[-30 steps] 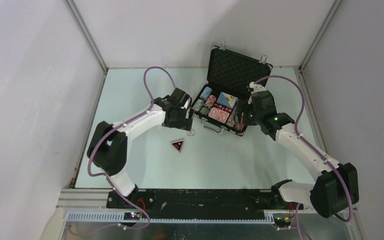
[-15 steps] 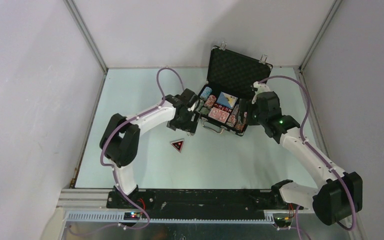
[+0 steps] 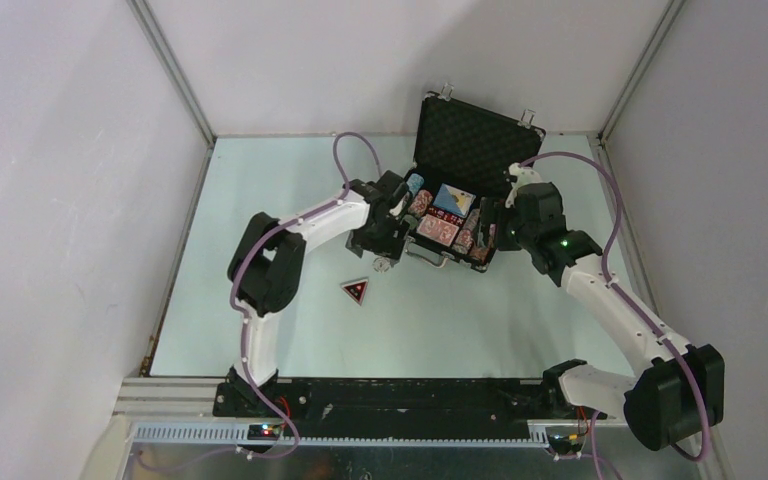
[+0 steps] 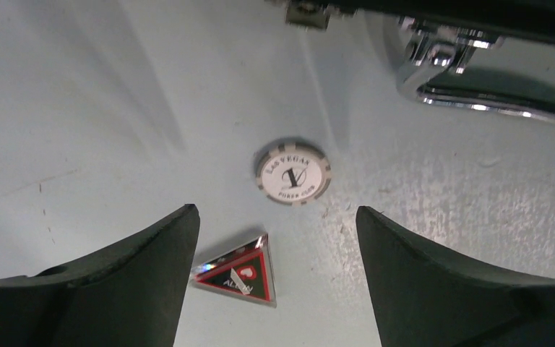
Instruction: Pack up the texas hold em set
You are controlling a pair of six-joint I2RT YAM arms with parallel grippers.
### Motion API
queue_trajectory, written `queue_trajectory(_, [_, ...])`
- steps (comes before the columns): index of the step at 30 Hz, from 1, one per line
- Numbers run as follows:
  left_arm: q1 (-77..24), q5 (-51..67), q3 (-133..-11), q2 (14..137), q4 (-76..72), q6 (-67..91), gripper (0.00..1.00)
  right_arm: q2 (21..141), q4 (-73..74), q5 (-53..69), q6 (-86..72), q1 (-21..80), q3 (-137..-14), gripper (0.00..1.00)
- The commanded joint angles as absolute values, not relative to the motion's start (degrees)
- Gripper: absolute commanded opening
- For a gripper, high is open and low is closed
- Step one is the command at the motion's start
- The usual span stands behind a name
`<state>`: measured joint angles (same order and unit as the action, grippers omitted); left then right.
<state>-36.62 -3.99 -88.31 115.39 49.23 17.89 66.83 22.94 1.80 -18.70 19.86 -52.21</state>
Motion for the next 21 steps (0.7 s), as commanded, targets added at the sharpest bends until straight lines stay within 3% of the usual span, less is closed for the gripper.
queue_trajectory(1, [-36.8, -4.2, -93.5, 118.8, 52.2, 16.1, 0.85, 65.6, 21.4, 1.9, -17.4, 19.3, -51.9, 0.76])
queue_trajectory(12, [-37.0, -3.9, -96.0, 123.8, 54.7, 16.1, 0.77, 65.7, 21.3, 1.8, -17.5, 18.6, -51.9, 0.75])
queue_trajectory(21, [-37.0, -2.8, -99.2, 128.1, 55.8, 16.6, 0.65, 66.1, 20.3, 2.9, -17.5, 18.4, -51.9, 0.74])
